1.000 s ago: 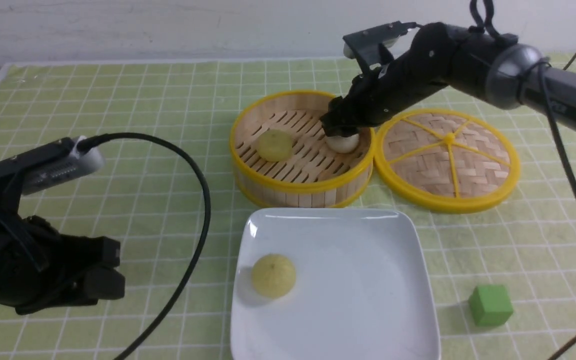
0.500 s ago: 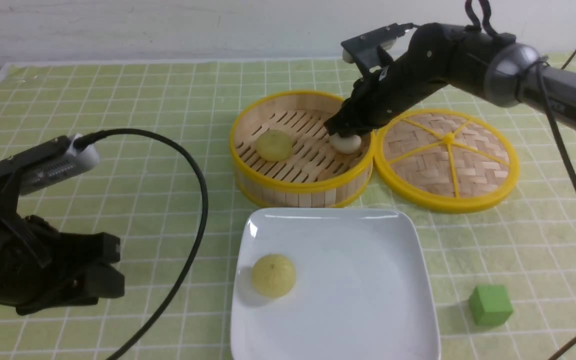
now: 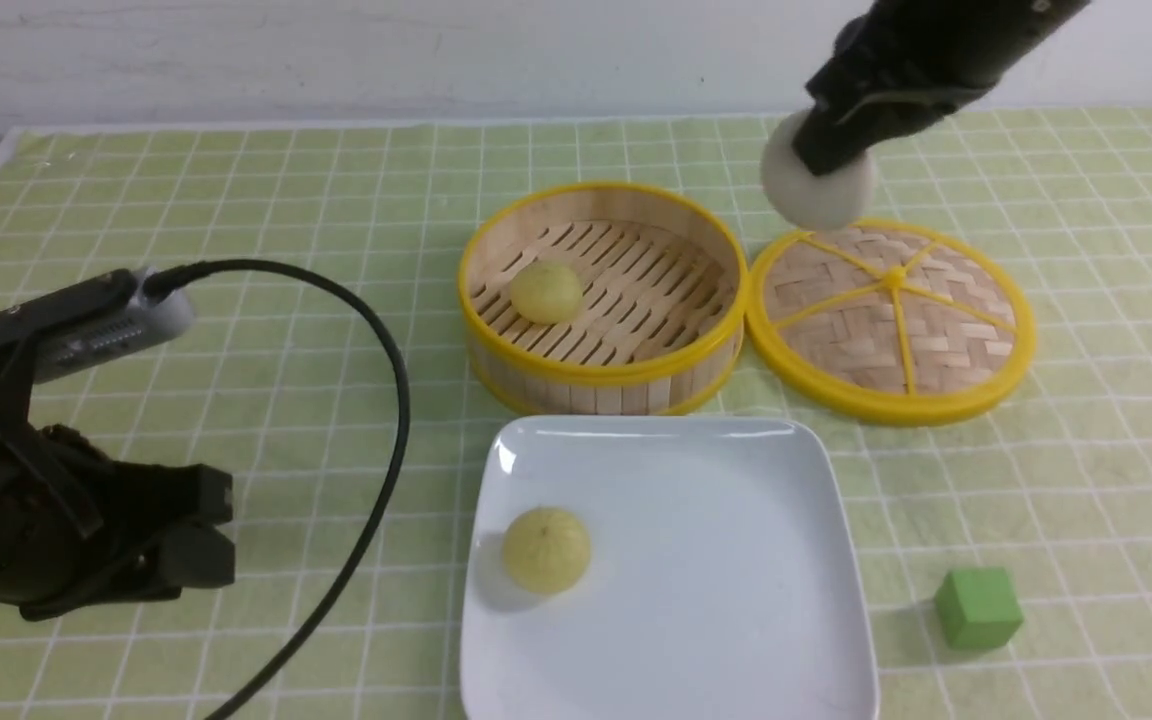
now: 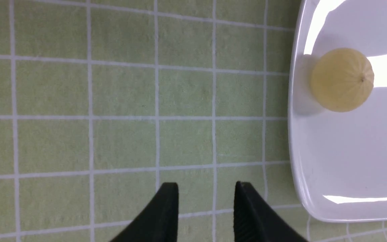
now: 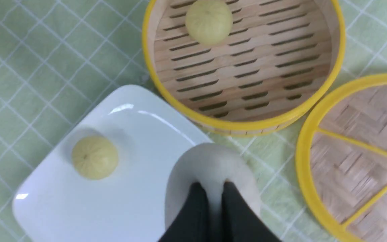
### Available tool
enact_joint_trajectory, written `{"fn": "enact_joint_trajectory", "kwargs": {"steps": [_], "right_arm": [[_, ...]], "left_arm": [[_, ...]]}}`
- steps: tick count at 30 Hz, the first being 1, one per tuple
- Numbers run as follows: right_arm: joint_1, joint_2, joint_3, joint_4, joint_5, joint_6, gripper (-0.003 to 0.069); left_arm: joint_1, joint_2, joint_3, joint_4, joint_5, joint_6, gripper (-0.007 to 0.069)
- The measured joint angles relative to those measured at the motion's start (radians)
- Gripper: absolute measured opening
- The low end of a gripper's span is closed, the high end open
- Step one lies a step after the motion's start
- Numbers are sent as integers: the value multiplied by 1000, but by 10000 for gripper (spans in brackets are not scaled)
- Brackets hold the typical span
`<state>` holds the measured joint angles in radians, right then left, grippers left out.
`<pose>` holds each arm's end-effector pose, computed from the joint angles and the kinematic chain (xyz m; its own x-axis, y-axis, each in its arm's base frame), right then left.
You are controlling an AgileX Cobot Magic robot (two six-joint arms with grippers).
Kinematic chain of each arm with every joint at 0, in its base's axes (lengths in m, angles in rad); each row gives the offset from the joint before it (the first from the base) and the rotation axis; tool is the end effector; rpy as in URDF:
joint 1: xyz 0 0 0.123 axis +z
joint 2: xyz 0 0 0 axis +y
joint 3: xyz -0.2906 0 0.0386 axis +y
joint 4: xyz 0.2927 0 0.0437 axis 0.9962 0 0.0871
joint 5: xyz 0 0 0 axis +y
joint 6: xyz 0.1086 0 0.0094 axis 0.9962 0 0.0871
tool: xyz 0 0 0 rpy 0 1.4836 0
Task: Put the steamed buns into the plate on the green tablecloth.
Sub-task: 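Move the steamed bun from the bamboo steamer onto the white plate with the right gripper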
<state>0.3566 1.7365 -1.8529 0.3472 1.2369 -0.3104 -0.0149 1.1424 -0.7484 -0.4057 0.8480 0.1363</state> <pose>0.3871 0.1816 0.3930 -0.6871 -0.4492 -0.5711 -0.6329 0.7561 0.1668 0.2469 -0.0360 0.2379 -0.9083 -0.1203 -0.4008 0.0181 0.9456 -0.3248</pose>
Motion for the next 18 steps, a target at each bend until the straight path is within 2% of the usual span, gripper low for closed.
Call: {"fn": "enact_joint_trajectory", "kwargs": {"steps": [6, 8, 11, 18], "right_arm": [[0, -72, 332, 53, -13, 9, 24], [1, -71, 406, 61, -68, 10, 24], [14, -36, 541, 63, -286, 13, 25], [83, 52, 574, 37, -444, 13, 45]], "left_arm": [[0, 5, 0, 1, -10, 0, 265], [0, 6, 0, 1, -12, 0, 264], [0, 6, 0, 2, -18, 0, 249], [0, 6, 0, 2, -21, 0, 242]]}}
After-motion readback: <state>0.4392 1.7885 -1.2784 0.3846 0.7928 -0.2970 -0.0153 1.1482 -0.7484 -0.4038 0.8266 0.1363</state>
